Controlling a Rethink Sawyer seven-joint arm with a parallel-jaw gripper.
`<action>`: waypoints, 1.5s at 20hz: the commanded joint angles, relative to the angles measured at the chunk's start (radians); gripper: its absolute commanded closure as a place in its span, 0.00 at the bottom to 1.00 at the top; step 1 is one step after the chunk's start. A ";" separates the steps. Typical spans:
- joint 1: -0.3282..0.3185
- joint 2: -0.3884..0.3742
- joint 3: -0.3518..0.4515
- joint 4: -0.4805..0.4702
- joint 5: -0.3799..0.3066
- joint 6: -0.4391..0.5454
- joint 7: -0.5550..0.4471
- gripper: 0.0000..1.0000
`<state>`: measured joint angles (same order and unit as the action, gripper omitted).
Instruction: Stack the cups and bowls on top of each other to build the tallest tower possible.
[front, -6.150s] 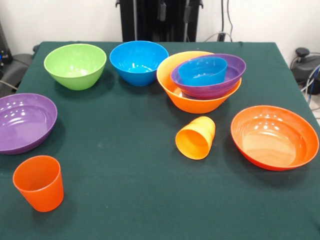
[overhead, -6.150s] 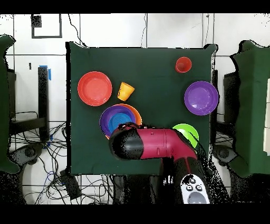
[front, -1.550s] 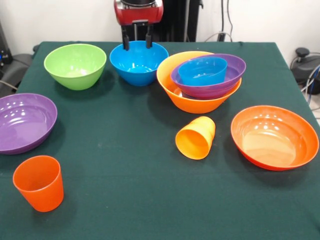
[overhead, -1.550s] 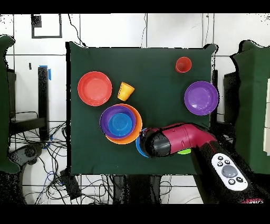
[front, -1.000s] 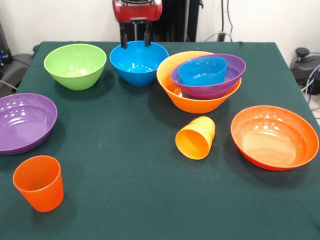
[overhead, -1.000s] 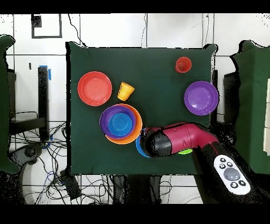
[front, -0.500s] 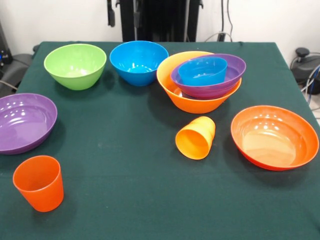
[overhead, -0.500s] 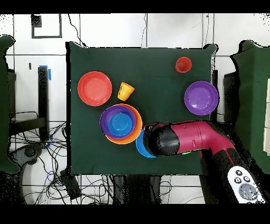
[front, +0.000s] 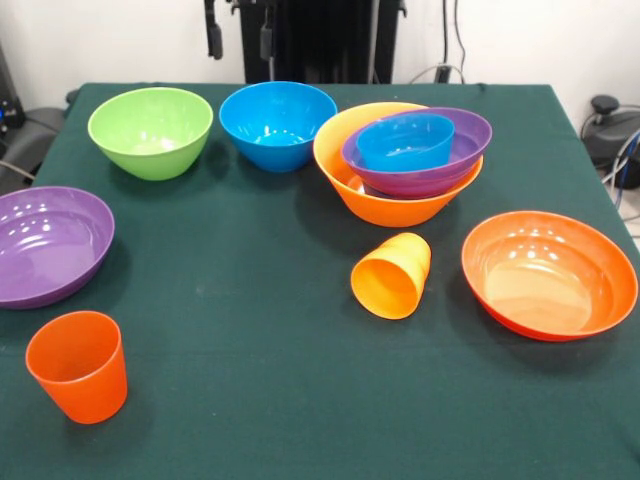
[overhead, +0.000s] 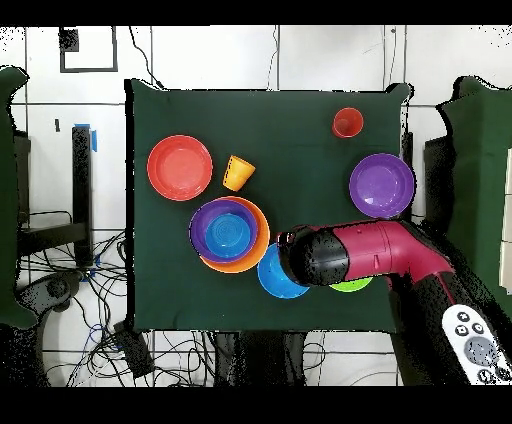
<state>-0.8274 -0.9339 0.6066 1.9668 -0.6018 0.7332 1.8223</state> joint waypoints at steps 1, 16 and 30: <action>-0.020 0.119 0.052 -0.058 -0.123 0.015 -0.270 0.00; -0.085 0.137 0.099 -0.107 -0.152 0.094 -0.332 0.00; -0.108 0.175 0.117 -0.136 -0.171 0.080 -0.330 0.00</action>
<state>-0.9343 -0.8061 0.6829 1.8769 -0.6960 0.7334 1.8203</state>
